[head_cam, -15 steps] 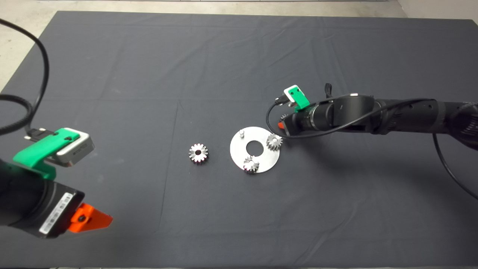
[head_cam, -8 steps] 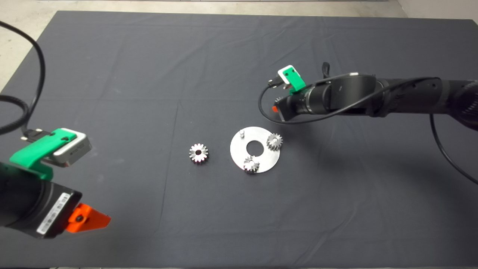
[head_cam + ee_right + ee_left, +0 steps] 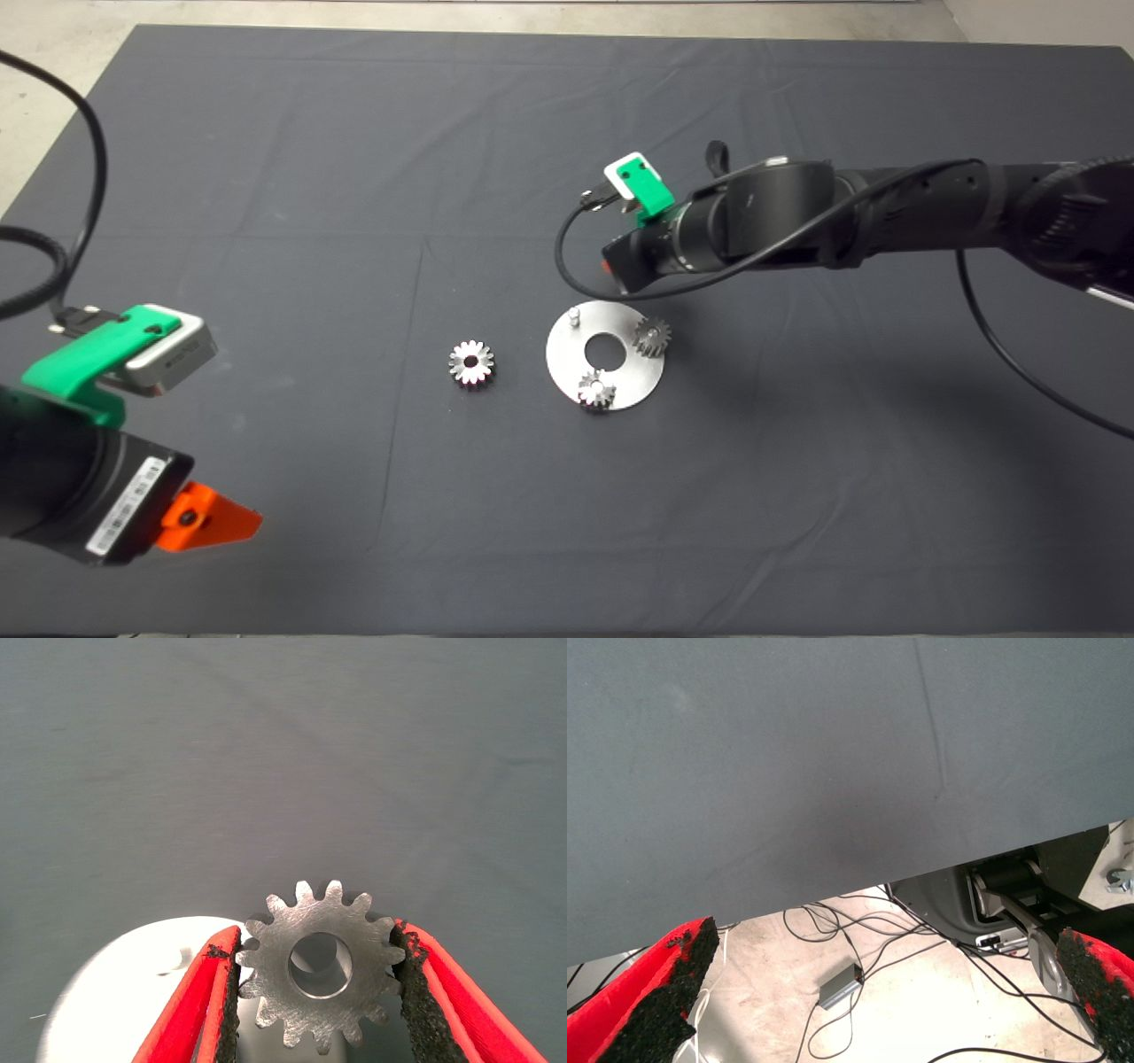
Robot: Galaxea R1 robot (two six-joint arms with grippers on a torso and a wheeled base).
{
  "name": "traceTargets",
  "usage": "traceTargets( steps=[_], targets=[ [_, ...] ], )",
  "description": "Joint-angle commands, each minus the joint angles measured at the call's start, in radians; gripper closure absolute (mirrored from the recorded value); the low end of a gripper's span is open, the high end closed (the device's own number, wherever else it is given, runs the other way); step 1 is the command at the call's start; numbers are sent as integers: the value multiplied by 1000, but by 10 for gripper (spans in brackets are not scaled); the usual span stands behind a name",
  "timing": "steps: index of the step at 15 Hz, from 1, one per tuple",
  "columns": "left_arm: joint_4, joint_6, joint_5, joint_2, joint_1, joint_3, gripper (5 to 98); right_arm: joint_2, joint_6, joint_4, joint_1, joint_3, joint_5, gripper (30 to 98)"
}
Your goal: Remove an incorrectly installed larger gear and replace it with the correct smaller gear
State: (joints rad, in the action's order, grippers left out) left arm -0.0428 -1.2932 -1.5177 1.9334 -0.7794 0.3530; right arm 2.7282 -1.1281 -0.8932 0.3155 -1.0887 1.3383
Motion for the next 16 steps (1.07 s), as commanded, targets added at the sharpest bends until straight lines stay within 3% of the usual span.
traceTargets(
  steps=[1, 5, 16],
  targets=[
    [-20, 0, -3, -1, -15, -11, 60, 23, -45, 22, 31, 4, 2, 880],
    [-20, 0, -3, -1, -15, -11, 60, 74, -47, 34, 30, 4, 4, 881],
    [-20, 0, -3, 0, -15, -13, 60, 95, -47, 36, 21, 4, 5, 881]
  ],
)
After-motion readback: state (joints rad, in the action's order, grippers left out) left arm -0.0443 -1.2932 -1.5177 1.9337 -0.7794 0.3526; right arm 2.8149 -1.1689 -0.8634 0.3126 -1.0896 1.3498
